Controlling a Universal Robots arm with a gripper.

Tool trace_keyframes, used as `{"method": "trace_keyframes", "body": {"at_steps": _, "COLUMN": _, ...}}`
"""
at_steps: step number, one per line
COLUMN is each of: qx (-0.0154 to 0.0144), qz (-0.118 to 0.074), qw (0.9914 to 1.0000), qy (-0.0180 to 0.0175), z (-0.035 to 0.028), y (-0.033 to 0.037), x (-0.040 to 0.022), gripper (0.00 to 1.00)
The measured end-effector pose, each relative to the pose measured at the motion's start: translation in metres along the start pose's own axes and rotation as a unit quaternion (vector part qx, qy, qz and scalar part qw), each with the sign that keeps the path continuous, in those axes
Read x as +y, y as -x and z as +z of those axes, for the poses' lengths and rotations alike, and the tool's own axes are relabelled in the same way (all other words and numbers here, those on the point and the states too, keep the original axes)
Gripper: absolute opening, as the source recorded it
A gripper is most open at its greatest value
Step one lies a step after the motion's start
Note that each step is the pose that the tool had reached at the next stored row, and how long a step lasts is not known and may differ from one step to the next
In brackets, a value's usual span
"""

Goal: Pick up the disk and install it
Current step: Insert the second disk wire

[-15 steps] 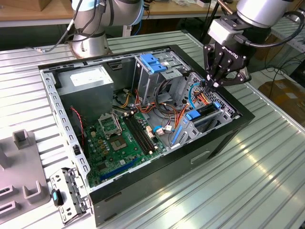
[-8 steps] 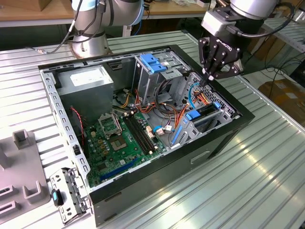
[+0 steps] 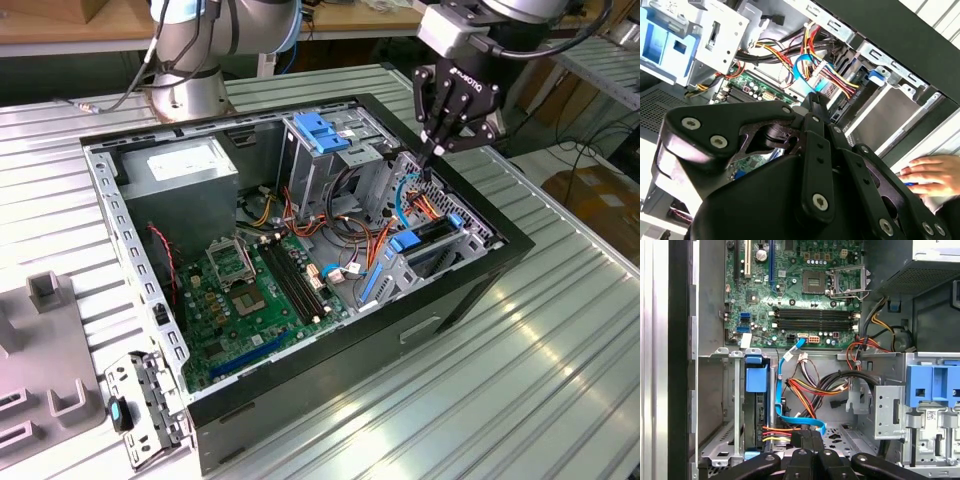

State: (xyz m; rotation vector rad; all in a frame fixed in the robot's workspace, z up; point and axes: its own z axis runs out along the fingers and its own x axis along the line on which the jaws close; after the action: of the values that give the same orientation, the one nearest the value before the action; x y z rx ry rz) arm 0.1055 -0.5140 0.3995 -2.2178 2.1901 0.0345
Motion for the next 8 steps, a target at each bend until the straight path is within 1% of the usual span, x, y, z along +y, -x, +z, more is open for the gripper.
{"method": "trace_keyframes", "body": {"at_steps": 2, "qx": 0.0026, "qz": 0.0, "qw": 1.0, "qy": 0.0, "z": 0.0004, "y": 0.0032, "x": 0.0, "gripper": 0.11}}
{"method": "trace_keyframes", "body": {"at_steps": 3, "qx": 0.0067, "qz": 0.0, "qw": 0.99998, "qy": 0.0001, "z": 0.0024, "y": 0.0066, "x": -0.0001, "gripper": 0.11}}
{"method": "trace_keyframes", "body": {"at_steps": 4, "qx": 0.0146, "qz": 0.0, "qw": 0.99989, "qy": 0.0002, "z": 0.0037, "y": 0.0076, "x": -0.0001, "gripper": 0.11}}
{"method": "trace_keyframes", "body": {"at_steps": 5, "qx": 0.0231, "qz": 0.0, "qw": 0.99973, "qy": 0.0003, "z": 0.0046, "y": 0.008, "x": -0.0001, "gripper": 0.11}}
{"method": "trace_keyframes", "body": {"at_steps": 6, "qx": 0.0281, "qz": 0.0, "qw": 0.99961, "qy": 0.0003, "z": 0.0052, "y": 0.0081, "x": -0.0001, "gripper": 0.11}}
{"method": "trace_keyframes", "body": {"at_steps": 7, "qx": 0.0329, "qz": -0.001, "qw": 0.99946, "qy": 0.0004, "z": 0.0057, "y": 0.0083, "x": -0.0001, "gripper": 0.17}}
{"method": "trace_keyframes", "body": {"at_steps": 8, "qx": 0.0374, "qz": -0.001, "qw": 0.9993, "qy": 0.0005, "z": 0.0063, "y": 0.0084, "x": -0.0001, "gripper": 0.17}}
